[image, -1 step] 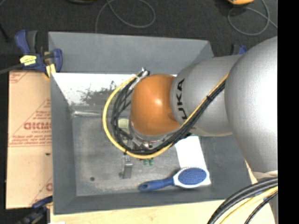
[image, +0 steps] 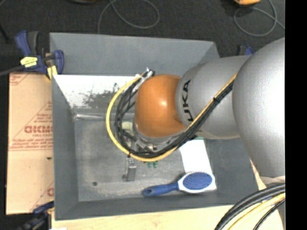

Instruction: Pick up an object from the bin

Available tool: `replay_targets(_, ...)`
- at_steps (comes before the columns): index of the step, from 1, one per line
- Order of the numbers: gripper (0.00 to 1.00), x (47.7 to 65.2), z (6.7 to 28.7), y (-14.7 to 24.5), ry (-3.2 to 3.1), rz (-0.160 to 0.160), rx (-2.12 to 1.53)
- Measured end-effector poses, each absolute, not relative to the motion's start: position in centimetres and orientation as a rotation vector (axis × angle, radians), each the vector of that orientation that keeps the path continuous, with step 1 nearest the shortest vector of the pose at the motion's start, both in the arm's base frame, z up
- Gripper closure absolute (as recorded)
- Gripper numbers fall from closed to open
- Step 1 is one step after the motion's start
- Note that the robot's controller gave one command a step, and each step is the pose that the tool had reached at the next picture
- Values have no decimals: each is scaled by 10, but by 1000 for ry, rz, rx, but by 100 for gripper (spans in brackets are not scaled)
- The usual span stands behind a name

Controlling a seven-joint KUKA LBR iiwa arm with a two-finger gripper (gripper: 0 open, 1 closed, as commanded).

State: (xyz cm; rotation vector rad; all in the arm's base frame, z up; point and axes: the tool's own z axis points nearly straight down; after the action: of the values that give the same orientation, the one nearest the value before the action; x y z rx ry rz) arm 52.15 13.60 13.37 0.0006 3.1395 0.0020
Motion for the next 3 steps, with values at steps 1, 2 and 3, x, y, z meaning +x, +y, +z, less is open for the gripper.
replay_targets(1,0,576,93,136,3123,6,225)
replay_targets(2,0,591,107,97,3128,-1,295)
replay_targets(3,0,622,109,90,3133,0,27)
